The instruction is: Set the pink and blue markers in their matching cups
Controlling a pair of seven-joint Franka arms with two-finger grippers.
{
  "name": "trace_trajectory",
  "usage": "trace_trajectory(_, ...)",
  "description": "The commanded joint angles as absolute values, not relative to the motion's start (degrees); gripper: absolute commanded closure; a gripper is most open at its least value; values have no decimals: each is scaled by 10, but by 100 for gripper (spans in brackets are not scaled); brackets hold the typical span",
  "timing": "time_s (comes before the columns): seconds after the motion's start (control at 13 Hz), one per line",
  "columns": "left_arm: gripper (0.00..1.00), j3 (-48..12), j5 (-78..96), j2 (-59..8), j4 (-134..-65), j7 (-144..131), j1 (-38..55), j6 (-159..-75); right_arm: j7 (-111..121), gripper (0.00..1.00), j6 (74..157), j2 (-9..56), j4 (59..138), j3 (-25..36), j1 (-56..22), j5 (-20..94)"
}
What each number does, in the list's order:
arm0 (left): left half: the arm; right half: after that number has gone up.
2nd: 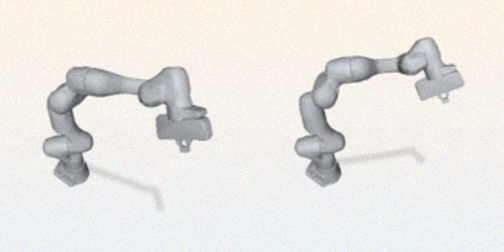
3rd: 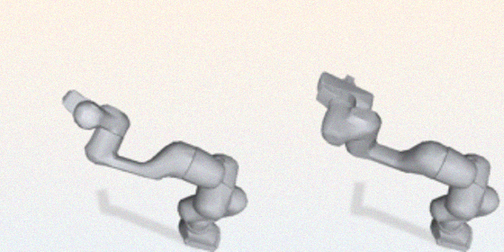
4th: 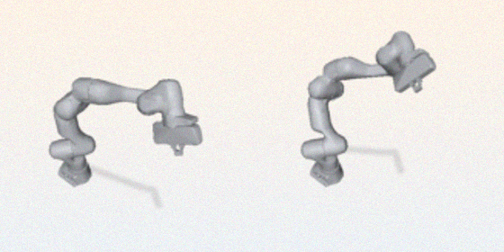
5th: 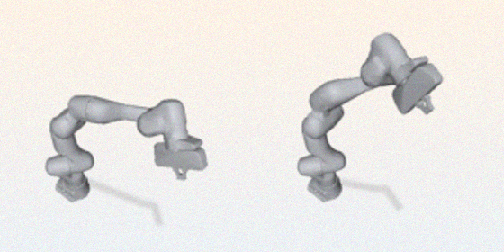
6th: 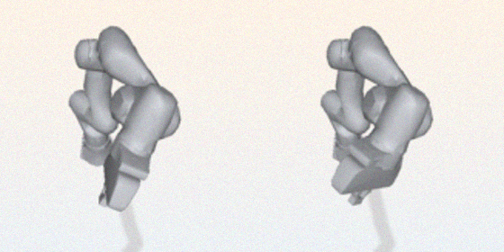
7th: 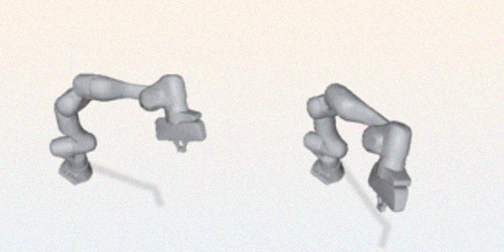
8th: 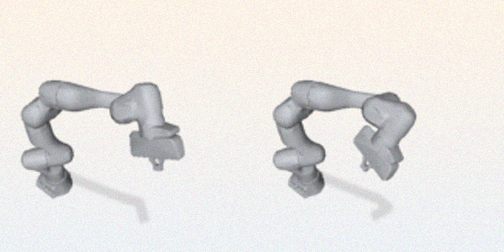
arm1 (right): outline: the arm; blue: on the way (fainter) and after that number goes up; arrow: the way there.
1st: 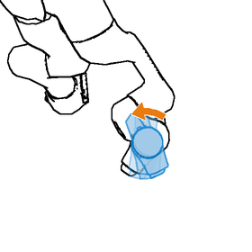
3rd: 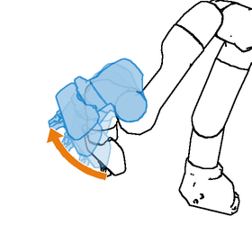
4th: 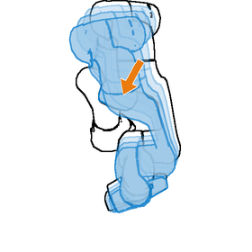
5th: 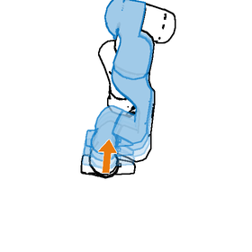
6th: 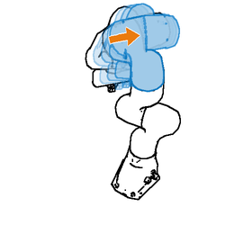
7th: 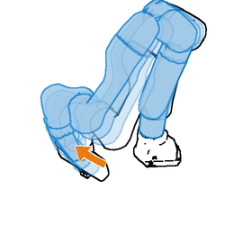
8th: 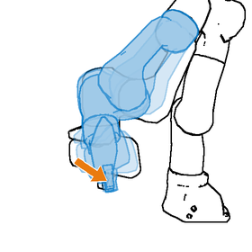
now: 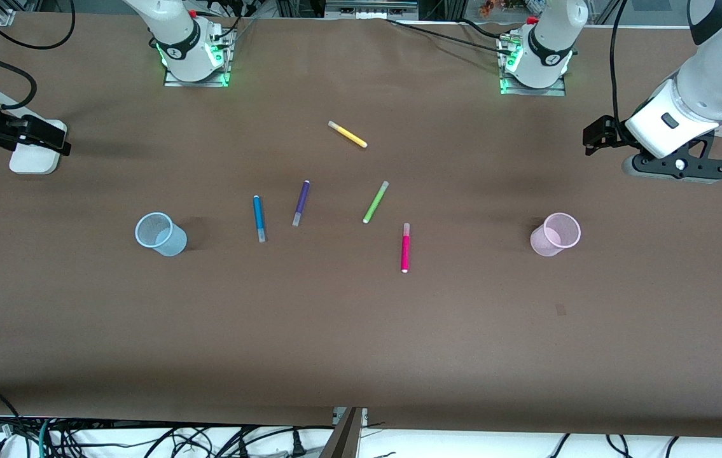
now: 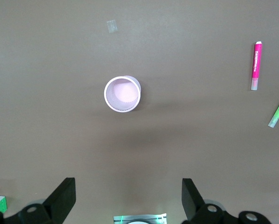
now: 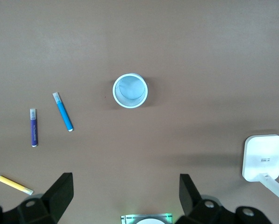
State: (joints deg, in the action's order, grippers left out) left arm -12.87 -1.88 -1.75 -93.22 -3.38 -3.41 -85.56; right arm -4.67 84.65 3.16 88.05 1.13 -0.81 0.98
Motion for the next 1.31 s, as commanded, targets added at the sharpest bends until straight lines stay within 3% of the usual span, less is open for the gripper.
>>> trace_trajectory(0.0, 0, -129, -9, -16, -932, -20, -39, -852, -48, 0, 844, 49, 856, 4, -6, 10)
trace_trajectory(0.77, 0, -128, -8, -17, -931, -20, -39, -853, -50, 0, 946, 207, 855, -2, -126, 8)
trace_trajectory(1.23, 0, -128, -8, -18, -931, -20, -39, -859, -54, 0, 1100, 307, 886, -1, -178, 4)
